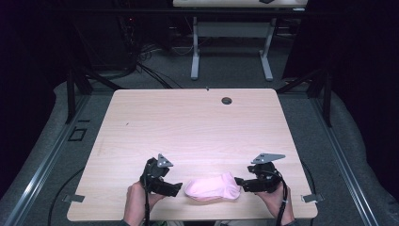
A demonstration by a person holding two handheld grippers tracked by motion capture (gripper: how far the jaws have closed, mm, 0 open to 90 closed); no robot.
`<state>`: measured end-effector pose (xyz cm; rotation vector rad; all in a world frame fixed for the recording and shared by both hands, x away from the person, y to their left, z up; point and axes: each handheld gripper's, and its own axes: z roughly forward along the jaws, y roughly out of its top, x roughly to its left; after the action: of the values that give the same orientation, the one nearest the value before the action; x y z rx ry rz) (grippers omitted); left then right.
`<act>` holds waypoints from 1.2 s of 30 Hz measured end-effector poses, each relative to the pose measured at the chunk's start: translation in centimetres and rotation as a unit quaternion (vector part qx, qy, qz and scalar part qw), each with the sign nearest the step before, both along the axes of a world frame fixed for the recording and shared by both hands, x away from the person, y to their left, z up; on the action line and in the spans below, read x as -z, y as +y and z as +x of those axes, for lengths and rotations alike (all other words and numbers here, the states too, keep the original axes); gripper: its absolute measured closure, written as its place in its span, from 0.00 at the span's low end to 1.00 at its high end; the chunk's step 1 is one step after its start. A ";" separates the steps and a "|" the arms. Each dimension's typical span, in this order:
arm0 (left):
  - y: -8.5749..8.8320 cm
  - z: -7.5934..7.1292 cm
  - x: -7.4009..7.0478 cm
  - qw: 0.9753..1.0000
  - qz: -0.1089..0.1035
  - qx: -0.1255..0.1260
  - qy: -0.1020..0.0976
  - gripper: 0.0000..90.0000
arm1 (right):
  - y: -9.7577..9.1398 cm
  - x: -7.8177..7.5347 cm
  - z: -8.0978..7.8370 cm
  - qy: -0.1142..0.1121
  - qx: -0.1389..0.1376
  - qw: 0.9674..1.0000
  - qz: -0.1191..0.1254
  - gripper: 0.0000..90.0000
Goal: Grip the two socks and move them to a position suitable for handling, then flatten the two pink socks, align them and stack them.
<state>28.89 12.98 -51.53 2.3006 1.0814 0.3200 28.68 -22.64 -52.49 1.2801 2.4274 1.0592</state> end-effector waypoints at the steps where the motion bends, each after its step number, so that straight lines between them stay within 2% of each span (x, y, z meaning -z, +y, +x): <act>1: 0.0 0.0 0.0 1.000 0.000 0.000 0.000 0.16 | 0.0 0.0 0.0 0.000 0.000 1.000 0.000 0.25; 2: 0.4 0.0 -0.2 1.000 -0.001 -0.005 -0.003 0.15 | -0.7 -0.3 -0.1 -0.012 0.008 1.000 0.002 0.17; 3: 0.9 0.0 -0.4 1.000 -0.003 -0.011 -0.004 0.15 | -0.7 -0.3 -0.1 -0.012 0.008 1.000 0.002 0.17; 4: 1.7 -0.1 -0.6 1.000 -0.003 -0.024 -0.013 0.11 | -1.4 -0.8 -0.4 -0.026 0.017 0.999 0.007 0.15; 5: 1.7 -0.1 -0.6 1.000 -0.003 -0.024 -0.013 0.09 | -1.4 -0.8 -0.4 -0.026 0.017 0.999 0.007 0.15; 6: 2.2 -0.1 -0.7 0.999 -0.002 -0.029 -0.016 0.09 | -1.8 -1.1 -0.5 -0.032 0.023 0.999 0.003 0.12; 10: 4.2 -0.1 -0.8 0.998 -0.005 -0.057 -0.023 0.04 | -3.5 -1.6 -0.9 -0.051 0.050 0.997 0.010 0.03; 12: 5.5 -0.2 -0.3 0.997 -0.004 -0.072 -0.019 0.02 | -4.7 -1.7 -1.1 -0.051 0.065 0.996 0.009 0.01; 15: 6.3 -0.4 0.2 0.996 -0.001 -0.083 -0.019 0.01 | -5.3 -1.5 -1.2 -0.052 0.072 0.996 0.009 0.01; 16: 7.0 -0.6 0.8 0.995 -0.001 -0.097 -0.017 0.01 | -5.7 -1.2 -1.2 -0.050 0.081 0.995 0.001 0.01; 18: 7.4 -0.8 0.9 0.995 -0.003 -0.101 -0.013 0.01 | -6.0 -1.1 -1.2 -0.045 0.084 0.995 -0.001 0.01; 21: 8.8 -1.3 1.4 0.992 -0.004 -0.121 -0.020 0.00 | -7.1 -0.3 -1.2 -0.044 0.104 0.994 -0.006 0.01; 22: 8.8 -1.3 1.4 0.992 -0.004 -0.121 -0.020 0.00 | -7.4 0.0 -1.1 -0.044 0.109 0.993 -0.012 0.01; 24: 9.9 -1.4 2.1 0.990 -0.003 -0.141 -0.021 0.00 | -8.0 0.5 -1.0 -0.042 0.120 0.992 -0.014 0.01; 27: 10.5 -1.3 2.4 0.989 -0.003 -0.147 -0.019 0.00 | -8.6 1.0 -0.9 -0.040 0.131 0.990 -0.018 0.01; 28: 11.0 -1.3 2.7 0.988 -0.003 -0.155 -0.022 0.00 | -9.1 1.4 -0.9 -0.039 0.140 0.989 -0.020 0.01; 29: 11.0 -1.3 2.7 0.988 -0.003 -0.155 -0.022 0.00 | -9.1 1.4 -0.9 -0.039 0.140 0.989 -0.020 0.01; 30: 11.5 -1.1 3.1 0.986 -0.003 -0.163 -0.024 0.00 | -9.5 1.7 -0.8 -0.039 0.148 0.988 -0.023 0.01; 33: 12.1 -0.9 3.6 0.985 -0.002 -0.171 -0.025 0.00 | -10.0 2.2 -0.6 -0.038 0.157 0.987 -0.025 0.00; 34: 12.8 -0.7 4.3 0.983 -0.003 -0.182 -0.028 0.00 | -10.3 2.5 -0.6 -0.037 0.163 0.986 -0.031 0.00; 35: 12.8 -0.7 4.3 0.983 -0.003 -0.182 -0.028 0.00 | -10.3 2.5 -0.6 -0.037 0.163 0.986 -0.031 0.00; 36: 13.4 -0.5 5.1 0.981 -0.002 -0.192 -0.033 0.00 | -10.6 3.1 -0.4 -0.033 0.168 0.985 -0.035 0.00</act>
<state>28.42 26.36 -56.65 2.0512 1.4870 0.5377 28.26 -33.25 -55.55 1.5333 2.0812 0.8998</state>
